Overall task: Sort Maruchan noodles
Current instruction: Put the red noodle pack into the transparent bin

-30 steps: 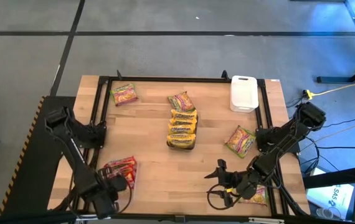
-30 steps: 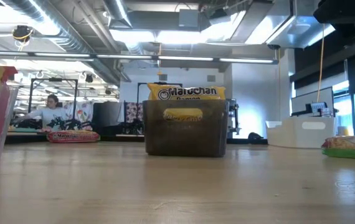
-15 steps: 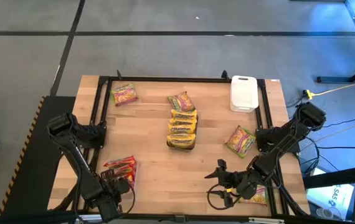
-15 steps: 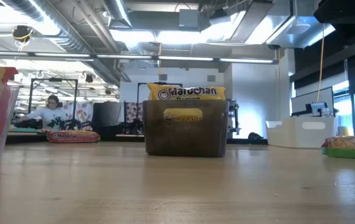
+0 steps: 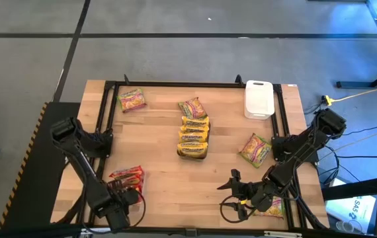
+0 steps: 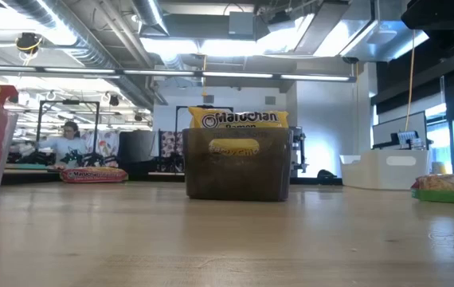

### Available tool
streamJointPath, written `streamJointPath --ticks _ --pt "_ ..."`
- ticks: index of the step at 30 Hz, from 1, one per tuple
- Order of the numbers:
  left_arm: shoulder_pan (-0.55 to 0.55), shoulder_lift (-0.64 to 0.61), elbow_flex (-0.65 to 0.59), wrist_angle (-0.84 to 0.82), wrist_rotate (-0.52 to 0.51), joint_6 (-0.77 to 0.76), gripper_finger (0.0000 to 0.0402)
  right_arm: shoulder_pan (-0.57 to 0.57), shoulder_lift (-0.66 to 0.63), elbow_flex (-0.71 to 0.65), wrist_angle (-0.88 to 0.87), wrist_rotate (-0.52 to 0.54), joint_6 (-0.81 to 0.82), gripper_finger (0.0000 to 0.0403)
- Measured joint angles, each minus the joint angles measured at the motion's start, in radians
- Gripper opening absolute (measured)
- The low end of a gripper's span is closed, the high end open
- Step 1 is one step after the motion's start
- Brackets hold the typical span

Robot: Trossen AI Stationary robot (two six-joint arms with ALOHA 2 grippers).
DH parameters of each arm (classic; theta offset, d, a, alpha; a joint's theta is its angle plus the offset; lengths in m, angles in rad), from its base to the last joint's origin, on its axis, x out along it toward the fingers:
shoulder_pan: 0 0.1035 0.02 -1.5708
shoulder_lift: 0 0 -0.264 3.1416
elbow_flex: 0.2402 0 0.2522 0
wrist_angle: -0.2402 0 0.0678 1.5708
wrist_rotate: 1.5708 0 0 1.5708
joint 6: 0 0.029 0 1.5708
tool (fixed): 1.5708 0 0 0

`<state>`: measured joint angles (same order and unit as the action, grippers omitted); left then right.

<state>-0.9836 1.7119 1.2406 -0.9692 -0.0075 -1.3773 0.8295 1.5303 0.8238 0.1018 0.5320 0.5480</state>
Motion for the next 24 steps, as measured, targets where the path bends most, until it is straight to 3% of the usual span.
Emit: streamJointPath --ticks 14,24 --pt "0.003 -0.013 0.000 0.004 0.000 0.000 0.0147 0.000 0.000 0.000 0.001 0.001 0.000 0.0253" --pt "0.011 -0.013 0.000 0.014 0.018 0.000 0.0226 0.000 0.000 0.000 0.000 0.003 -0.002 0.0253"
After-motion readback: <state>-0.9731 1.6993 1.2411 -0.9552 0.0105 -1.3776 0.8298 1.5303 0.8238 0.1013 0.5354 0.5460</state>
